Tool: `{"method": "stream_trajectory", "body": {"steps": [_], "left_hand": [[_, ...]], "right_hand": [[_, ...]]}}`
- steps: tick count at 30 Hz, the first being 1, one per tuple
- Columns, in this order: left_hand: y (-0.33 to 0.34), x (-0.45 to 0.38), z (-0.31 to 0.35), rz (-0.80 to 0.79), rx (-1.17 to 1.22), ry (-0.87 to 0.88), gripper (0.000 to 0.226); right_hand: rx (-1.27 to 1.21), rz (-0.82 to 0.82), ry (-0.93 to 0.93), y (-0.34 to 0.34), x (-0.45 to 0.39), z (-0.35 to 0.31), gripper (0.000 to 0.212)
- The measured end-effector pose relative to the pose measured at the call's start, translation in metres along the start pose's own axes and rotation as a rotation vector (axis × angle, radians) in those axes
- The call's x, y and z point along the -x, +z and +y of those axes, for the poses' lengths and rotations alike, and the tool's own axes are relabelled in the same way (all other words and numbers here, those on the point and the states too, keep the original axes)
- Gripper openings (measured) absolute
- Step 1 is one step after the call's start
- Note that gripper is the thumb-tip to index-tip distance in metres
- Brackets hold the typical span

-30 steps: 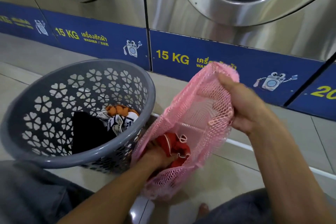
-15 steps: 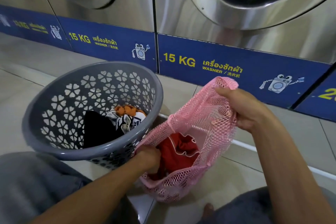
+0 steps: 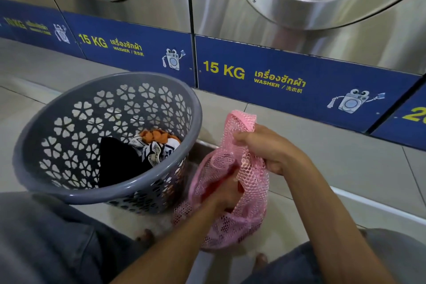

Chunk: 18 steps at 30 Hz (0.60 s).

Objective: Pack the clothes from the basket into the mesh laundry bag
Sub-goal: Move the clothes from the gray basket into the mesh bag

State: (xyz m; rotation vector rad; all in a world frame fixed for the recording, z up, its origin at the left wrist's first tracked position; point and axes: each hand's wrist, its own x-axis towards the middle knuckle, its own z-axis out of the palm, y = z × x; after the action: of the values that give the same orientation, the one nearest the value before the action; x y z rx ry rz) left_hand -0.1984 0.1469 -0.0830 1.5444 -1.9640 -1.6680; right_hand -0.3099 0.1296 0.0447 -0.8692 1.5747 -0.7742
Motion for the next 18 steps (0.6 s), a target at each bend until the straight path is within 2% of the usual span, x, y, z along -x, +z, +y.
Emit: {"method": "stream_trajectory", "body": {"steps": [2, 3, 6, 9, 11, 14, 16, 18], "left_hand": [[0.007, -0.012, -0.025, 0.141, -0.371, 0.087, 0.042], [0.004, -0.019, -0.033, 0.095, -0.468, 0.122, 0.046], [-0.024, -0.016, -0.006, -0.139, -0.535, 0.142, 0.058], [-0.063, 0.008, 0.043, -0.162, -0.624, 0.15, 0.048], [-0.089, 0.024, 0.066, -0.143, -0.661, 0.159, 0.042], [-0.13, 0.055, 0.095, -0.068, -0.56, 0.227, 0.053], [-0.155, 0.067, 0.099, 0.04, -0.442, 0.283, 0.043], [-0.177, 0.067, 0.092, 0.17, -0.358, 0.265, 0.033]], "right_hand": [[-0.044, 0.023, 0.02, -0.004, -0.002, 0.002, 0.052], [-0.055, 0.035, 0.028, -0.006, -0.002, 0.002, 0.053], [-0.047, 0.052, 0.022, -0.007, -0.002, 0.003, 0.048], [-0.002, 0.057, 0.017, -0.007, 0.0, -0.003, 0.057], [0.07, 0.065, 0.001, -0.012, 0.003, -0.007, 0.051], [0.256, 0.096, -0.019, -0.022, 0.014, -0.012, 0.059], [0.374, 0.104, -0.044, -0.026, 0.022, -0.014, 0.06], [0.417, 0.121, -0.039, -0.024, 0.026, -0.013, 0.062]]}}
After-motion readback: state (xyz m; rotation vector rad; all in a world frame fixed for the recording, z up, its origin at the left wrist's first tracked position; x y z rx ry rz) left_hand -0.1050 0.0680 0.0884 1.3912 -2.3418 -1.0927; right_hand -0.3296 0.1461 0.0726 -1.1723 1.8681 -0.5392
